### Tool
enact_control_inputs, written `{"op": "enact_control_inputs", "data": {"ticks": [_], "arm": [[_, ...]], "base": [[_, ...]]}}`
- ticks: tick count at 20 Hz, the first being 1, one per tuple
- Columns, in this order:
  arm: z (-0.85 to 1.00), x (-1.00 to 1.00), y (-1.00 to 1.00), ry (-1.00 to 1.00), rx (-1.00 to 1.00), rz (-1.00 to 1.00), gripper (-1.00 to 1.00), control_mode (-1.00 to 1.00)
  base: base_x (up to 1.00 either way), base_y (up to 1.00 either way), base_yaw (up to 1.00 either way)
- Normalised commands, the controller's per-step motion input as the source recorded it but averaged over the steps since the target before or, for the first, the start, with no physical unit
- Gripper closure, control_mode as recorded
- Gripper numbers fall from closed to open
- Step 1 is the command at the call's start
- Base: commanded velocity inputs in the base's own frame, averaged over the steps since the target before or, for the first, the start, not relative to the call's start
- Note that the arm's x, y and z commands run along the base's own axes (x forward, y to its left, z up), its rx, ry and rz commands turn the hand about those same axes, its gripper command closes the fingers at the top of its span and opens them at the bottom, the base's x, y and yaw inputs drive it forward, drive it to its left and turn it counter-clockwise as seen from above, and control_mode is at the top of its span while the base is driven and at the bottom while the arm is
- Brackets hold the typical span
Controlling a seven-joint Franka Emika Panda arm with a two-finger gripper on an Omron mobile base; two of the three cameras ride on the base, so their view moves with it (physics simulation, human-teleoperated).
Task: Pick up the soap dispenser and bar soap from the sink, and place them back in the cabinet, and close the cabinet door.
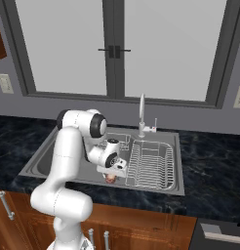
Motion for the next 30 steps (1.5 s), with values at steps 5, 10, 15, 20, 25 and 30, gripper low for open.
{"op": "enact_control_inputs", "data": {"ticks": [5, 10, 15, 20, 25, 30], "arm": [[0.0, 0.0, 0.0, 0.0, 0.0, 0.0, 1.0, -1.0], [0.2, 0.0, 0.0, -0.01, 0.0, 0.0, 1.0, -1.0], [0.72, -0.01, 0.0, -0.06, -0.02, 0.0, 1.0, -1.0], [0.76, -0.08, 0.0, -0.04, -0.03, 0.0, 1.0, -1.0], [0.8, -0.19, 0.0, -0.02, 0.0, 0.0, 1.0, -1.0], [0.67, -0.19, 0.01, 0.0, 0.0, 0.0, 1.0, -1.0]], "base": [[0.0, 0.0, 0.0], [0.0, 0.0, 0.0], [0.0, 0.0, 0.0], [0.0, 0.0, 0.0], [0.0, 0.0, 0.0], [0.0, 0.0, 0.0]]}}
